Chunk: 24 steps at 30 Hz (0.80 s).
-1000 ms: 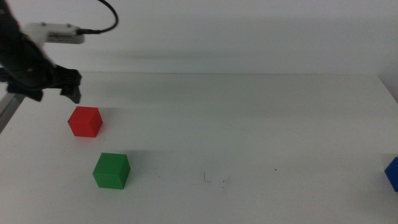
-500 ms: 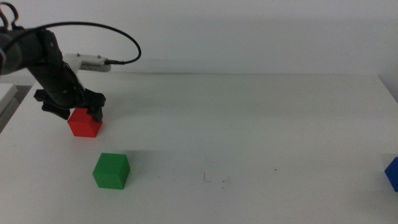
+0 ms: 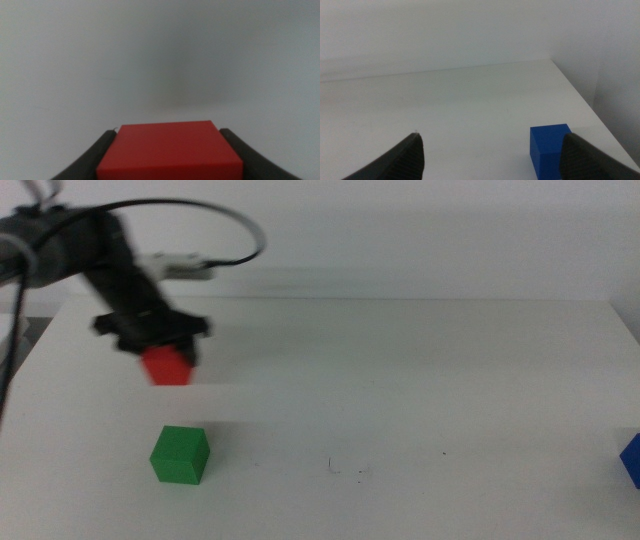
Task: Stack red cubes first, then green, then blue cubes in a specific spot.
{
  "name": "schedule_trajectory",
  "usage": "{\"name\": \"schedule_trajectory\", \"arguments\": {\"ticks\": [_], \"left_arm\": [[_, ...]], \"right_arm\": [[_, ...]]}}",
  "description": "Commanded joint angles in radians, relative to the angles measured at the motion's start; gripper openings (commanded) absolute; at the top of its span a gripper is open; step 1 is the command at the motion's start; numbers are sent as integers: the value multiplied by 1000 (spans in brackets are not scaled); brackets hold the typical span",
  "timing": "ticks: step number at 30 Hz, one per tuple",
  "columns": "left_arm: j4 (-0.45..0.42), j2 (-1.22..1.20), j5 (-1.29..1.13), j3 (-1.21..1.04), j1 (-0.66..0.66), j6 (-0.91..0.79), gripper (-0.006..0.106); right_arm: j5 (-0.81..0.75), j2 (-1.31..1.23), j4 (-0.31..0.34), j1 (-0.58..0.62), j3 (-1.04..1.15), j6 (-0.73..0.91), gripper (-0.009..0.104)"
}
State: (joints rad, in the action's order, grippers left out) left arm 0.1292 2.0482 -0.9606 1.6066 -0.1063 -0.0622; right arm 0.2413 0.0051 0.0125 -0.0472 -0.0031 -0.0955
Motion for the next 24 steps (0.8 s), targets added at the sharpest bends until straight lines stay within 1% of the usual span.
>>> {"name": "schedule_trajectory", "arguments": {"ticks": [1,4,7,10,15,17,20,24], "left_arm": [[-43,-69,-62,11,-138,200,-2],[-67,-90,-103,11,-311,477,-2],[-117,-79,-80,11,-455,619,-2],[-172,-37,-71,11,-556,765,-2],[-227,12,-17,11,-625,827,-2],[-229,29,1,11,-633,831,-2],[-210,50,18,11,-633,831,-2],[-227,68,44,11,-633,831,-2]], "right_arm": [[-10,-5,6,-2,3,3,85],[-10,-5,6,-2,3,3,85],[-10,-5,6,-2,3,3,85],[-10,-5,6,-2,3,3,85],[-10,-5,6,-2,3,3,85],[-10,-5,6,-2,3,3,85],[-10,-5,6,-2,3,3,85],[-10,-5,6,-2,3,3,85]]}}
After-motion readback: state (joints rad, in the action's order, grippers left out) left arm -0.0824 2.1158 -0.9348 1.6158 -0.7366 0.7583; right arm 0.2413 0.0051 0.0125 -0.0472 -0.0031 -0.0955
